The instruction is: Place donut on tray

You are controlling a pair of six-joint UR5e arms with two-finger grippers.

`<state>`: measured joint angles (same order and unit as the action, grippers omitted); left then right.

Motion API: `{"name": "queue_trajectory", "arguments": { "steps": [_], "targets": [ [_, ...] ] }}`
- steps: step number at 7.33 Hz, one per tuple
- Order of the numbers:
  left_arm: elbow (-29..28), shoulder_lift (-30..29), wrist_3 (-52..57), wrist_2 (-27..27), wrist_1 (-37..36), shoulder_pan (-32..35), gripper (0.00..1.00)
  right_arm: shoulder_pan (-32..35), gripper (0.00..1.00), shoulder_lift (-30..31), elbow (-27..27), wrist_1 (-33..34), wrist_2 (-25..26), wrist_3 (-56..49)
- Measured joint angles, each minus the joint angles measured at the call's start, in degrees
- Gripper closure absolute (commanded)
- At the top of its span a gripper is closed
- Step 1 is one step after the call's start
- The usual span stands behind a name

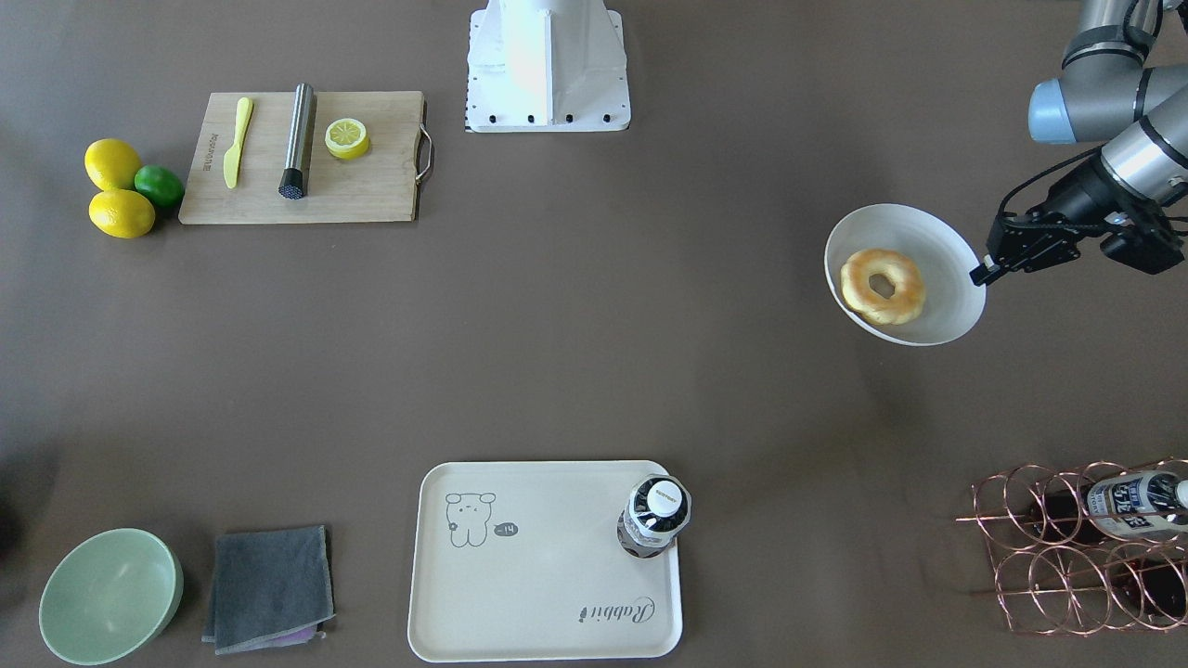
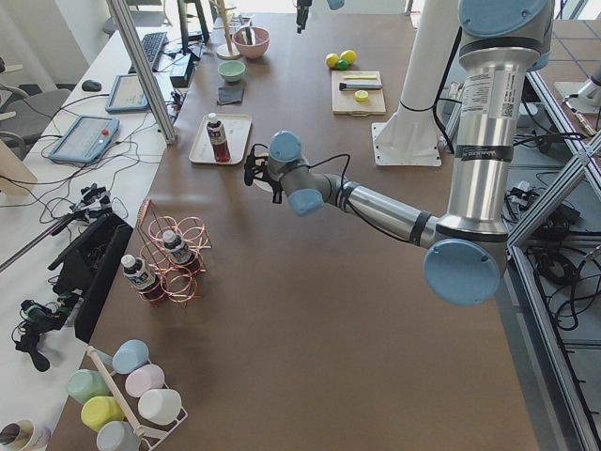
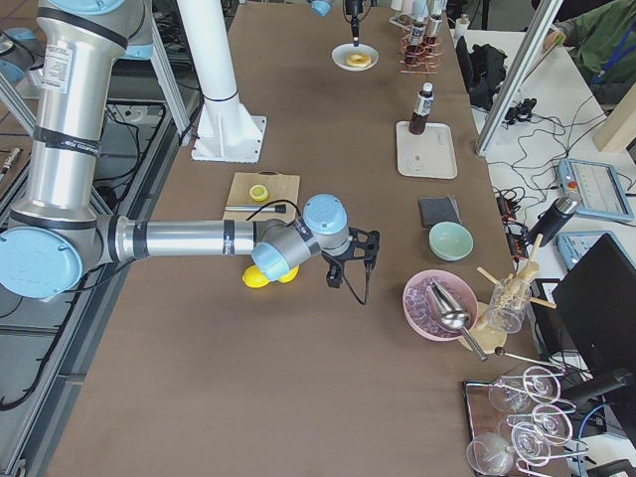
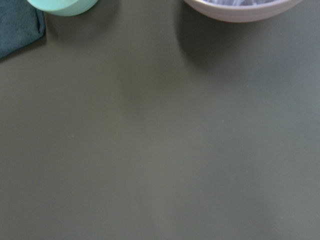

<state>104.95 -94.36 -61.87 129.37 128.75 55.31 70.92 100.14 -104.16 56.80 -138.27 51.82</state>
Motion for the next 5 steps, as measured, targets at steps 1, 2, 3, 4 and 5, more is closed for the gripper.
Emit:
{"name": "queue_trajectory", "arguments": {
  "steps": [1,2,3,4,5],
  "targets": [
    [1.78,-5.13,-3.57,-4.32,-6.38,-4.90,1.00,-3.06,0.05,-1.69,-0.75,0.50,0.29,4.37],
    [3.02,-10.02,-6.28,-8.62,-11.96,-8.81,1.00,-5.35,0.05,-3.13,-1.77,0.68,0.39,7.73],
    [3.90,-15.62,-9.03,-10.85,-18.49,-11.31,1.00,-7.81,0.05,-4.00,-4.56,1.15,0.55,13.27],
    [4.09,-21.92,-10.50,-12.63,-25.83,-13.27,1.00,-10.52,0.03,-5.71,-6.21,1.46,1.10,18.38],
    [3.76,-26.79,-11.36,-14.87,-31.18,-15.95,1.00,-13.31,0.03,-7.97,-6.83,1.70,2.61,23.20]
  ]
}}
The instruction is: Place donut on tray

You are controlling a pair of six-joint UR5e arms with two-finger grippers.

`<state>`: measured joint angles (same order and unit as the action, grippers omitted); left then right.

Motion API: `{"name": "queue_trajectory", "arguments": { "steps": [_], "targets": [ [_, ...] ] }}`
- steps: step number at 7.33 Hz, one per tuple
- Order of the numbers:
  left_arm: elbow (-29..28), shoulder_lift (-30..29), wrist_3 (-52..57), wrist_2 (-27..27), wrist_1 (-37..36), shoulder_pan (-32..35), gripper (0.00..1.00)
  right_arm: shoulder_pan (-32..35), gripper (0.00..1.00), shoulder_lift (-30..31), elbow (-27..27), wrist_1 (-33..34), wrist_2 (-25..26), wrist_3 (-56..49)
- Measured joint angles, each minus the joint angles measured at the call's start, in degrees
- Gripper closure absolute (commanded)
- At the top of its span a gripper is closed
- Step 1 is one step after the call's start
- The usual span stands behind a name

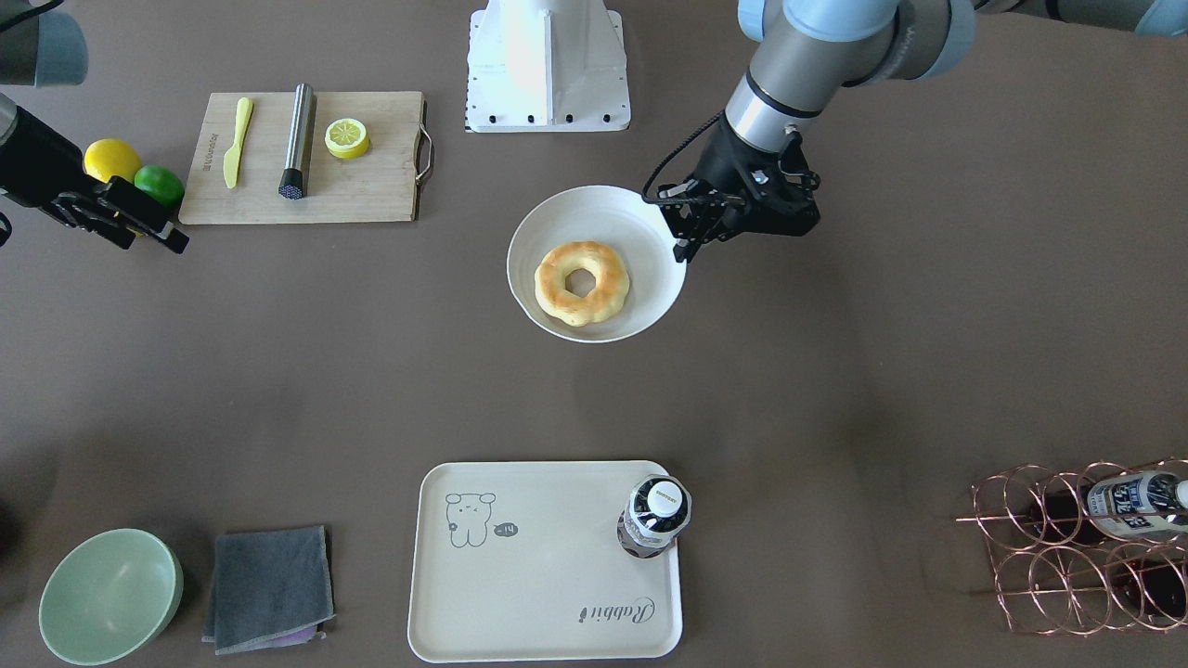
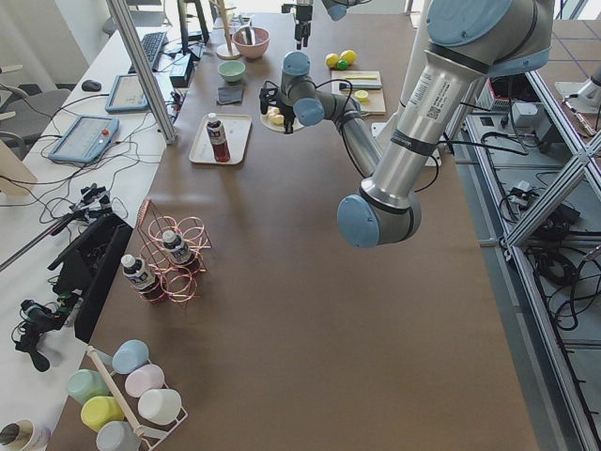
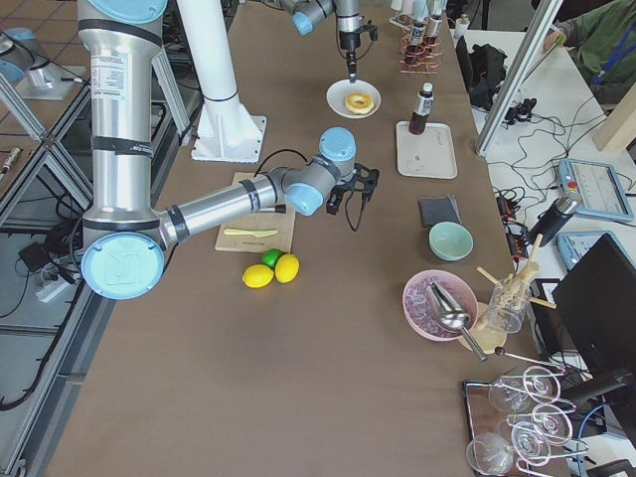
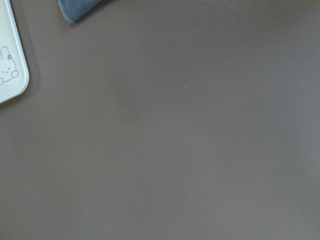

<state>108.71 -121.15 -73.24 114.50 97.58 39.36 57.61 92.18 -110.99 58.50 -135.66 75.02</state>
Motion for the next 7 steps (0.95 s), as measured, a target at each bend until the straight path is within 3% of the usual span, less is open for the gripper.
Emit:
{"name": "queue_trajectory", "arguments": {
  "steps": [2,3,6,7],
  "targets": [
    [-3.88,-7.26,-2.82,-3.51,-3.73,-3.88,1.00,-4.33,0.05,-4.64,-0.77,0.26,2.33,8.49],
    [-5.58,-9.61,-3.97,-5.46,-4.11,-5.66,1.00,-6.27,0.11,-5.52,-1.73,0.28,4.27,12.15],
    [-7.95,-14.38,-9.05,-8.61,-5.16,-9.08,1.00,-12.82,0.44,-9.99,-5.68,3.72,9.43,25.47],
    [-8.09,-15.13,-10.54,-9.87,-5.01,-10.22,1.00,-14.92,0.47,-12.40,-7.08,6.63,11.65,29.02]
  ]
}}
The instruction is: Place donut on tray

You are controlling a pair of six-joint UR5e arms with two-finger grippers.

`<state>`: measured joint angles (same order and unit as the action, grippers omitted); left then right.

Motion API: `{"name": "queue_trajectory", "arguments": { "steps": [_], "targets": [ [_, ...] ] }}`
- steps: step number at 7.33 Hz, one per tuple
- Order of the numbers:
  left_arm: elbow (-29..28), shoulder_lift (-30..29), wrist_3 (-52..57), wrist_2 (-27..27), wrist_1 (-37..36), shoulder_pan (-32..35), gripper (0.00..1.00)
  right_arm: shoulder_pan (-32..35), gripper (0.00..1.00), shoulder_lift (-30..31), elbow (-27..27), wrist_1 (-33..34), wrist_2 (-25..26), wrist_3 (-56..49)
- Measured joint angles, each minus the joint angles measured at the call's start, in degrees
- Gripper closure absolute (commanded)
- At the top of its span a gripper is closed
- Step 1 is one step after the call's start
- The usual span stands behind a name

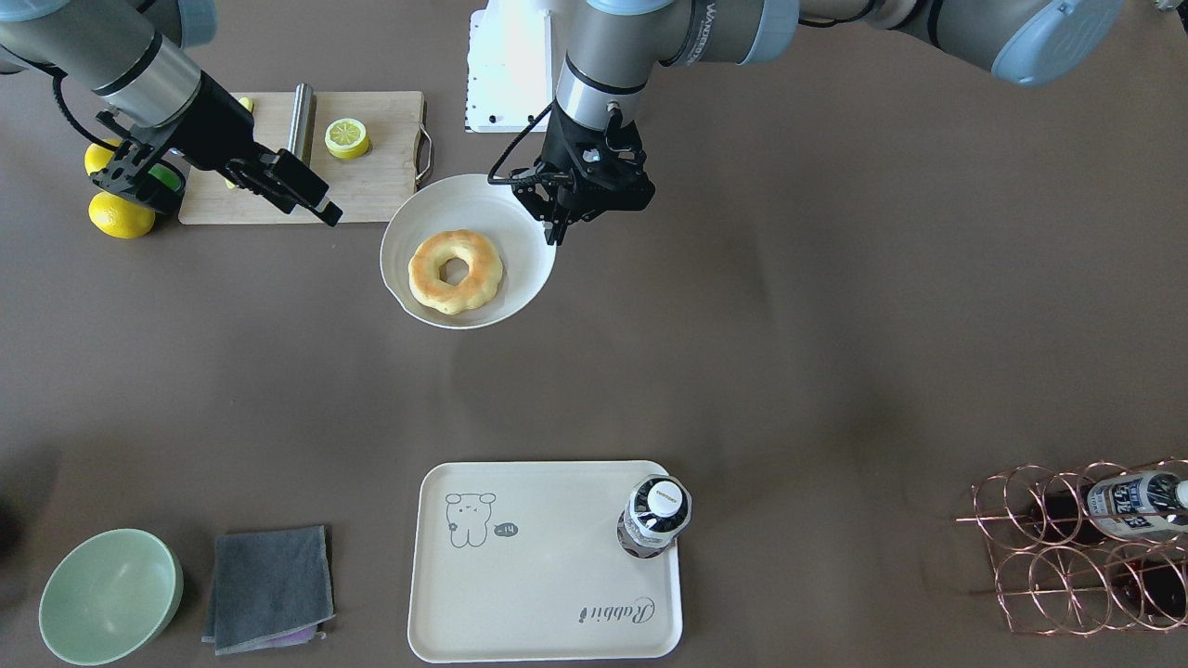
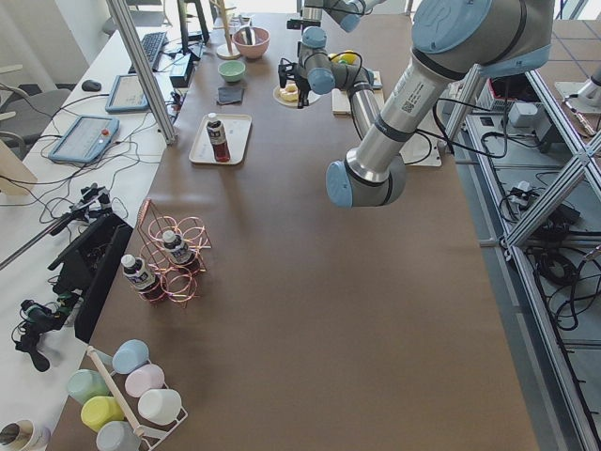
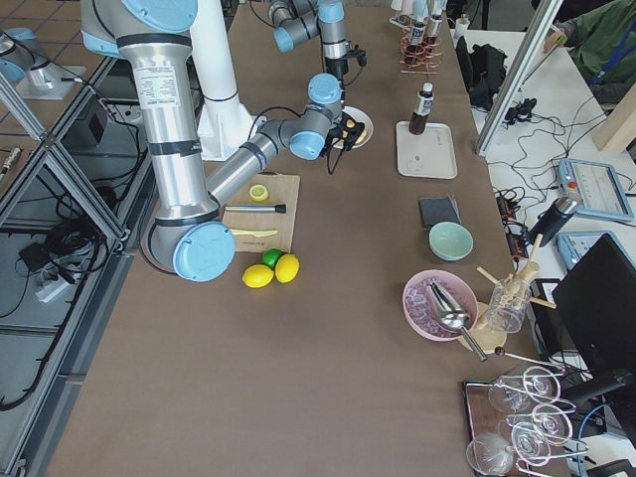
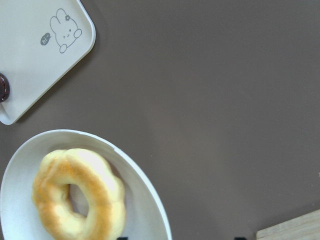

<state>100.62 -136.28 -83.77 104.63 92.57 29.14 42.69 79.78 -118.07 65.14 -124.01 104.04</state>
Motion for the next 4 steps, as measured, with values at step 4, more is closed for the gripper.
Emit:
{"name": "queue_trajectory", "arguments": {
  "steps": [4],
  "targets": [
    [0.19,-0.29,-1.77,-0.99,1.13,-1.29,1.00,-7.33,0.47,-3.72,-1.25,2.46,8.87,9.28]
  ]
}}
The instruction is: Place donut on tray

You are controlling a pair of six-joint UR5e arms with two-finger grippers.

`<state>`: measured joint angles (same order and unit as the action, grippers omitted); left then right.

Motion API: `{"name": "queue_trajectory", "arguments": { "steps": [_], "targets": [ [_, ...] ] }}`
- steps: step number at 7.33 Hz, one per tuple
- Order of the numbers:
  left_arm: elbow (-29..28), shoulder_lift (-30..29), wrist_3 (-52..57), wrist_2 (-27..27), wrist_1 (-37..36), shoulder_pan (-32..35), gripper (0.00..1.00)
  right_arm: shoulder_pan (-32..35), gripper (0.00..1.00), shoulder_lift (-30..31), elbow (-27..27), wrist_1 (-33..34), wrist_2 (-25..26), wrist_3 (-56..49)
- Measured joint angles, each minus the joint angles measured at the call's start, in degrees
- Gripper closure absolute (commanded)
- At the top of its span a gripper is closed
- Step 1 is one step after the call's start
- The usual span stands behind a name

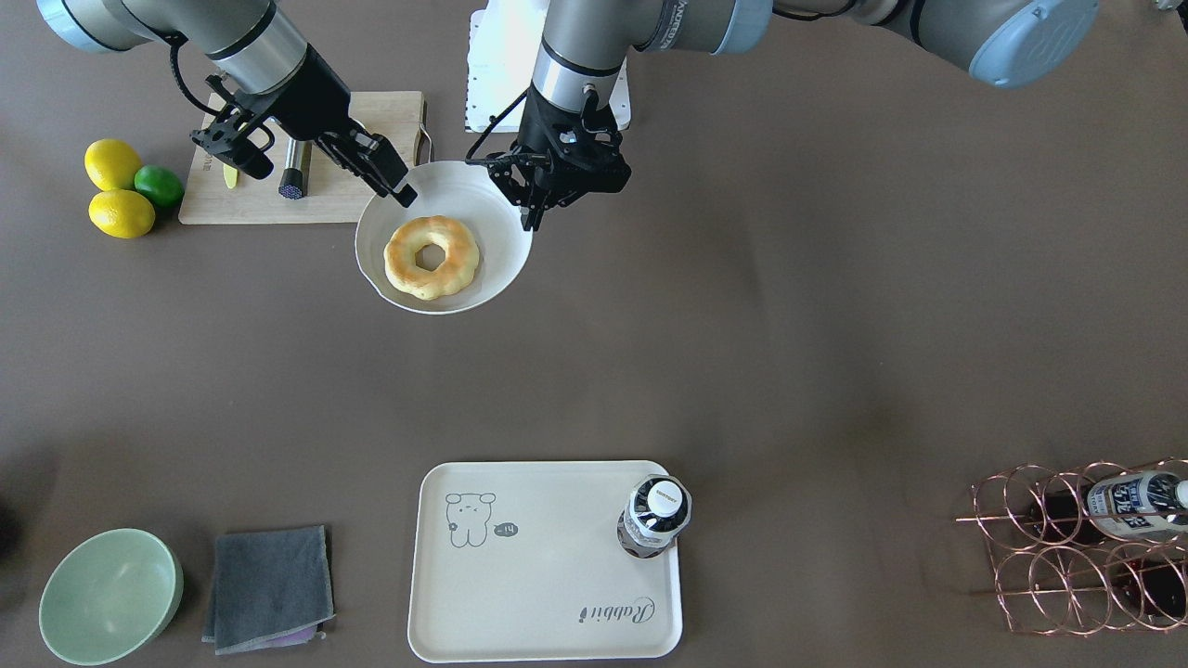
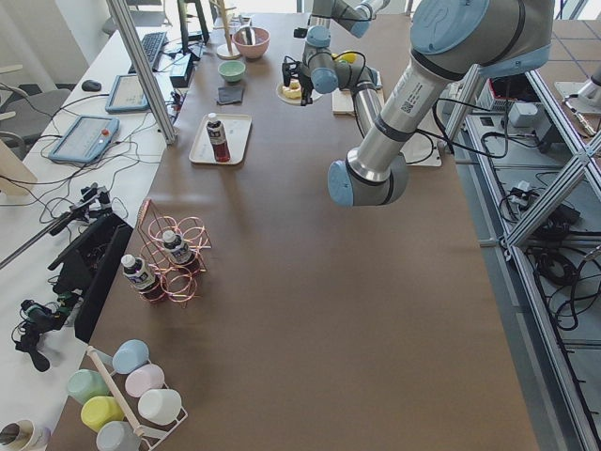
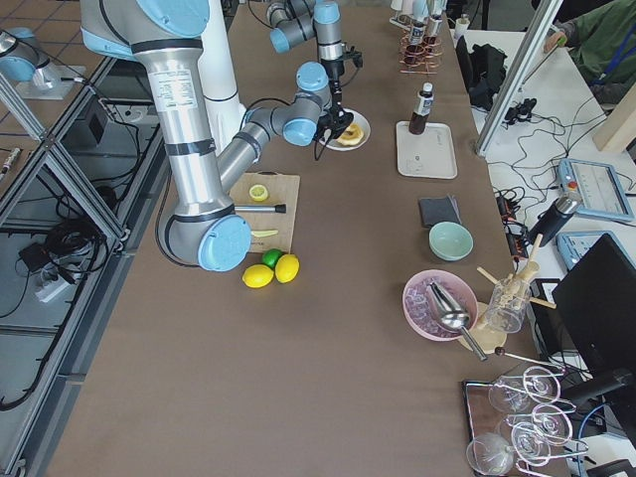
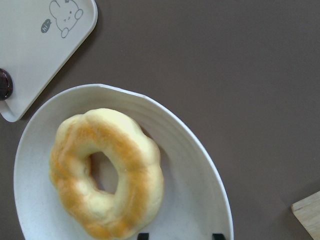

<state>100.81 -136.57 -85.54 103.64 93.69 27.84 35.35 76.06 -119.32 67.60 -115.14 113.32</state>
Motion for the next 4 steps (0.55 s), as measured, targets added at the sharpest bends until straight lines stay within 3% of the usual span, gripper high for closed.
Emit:
{"name": "queue_trajectory", "arguments": {
  "steps": [2,4],
  "targets": [
    [-0.08,0.29,-0.13,-0.05,0.88,-0.06,1.00,-0.49,0.45,0.34,-0.14,0.22,0.84,0.29],
    [-0.12,0.55,-0.08,-0.10,1.49,-0.07,1.00,2.47,0.40,0.17,-2.93,4.65,-2.84,0.10]
  ]
}}
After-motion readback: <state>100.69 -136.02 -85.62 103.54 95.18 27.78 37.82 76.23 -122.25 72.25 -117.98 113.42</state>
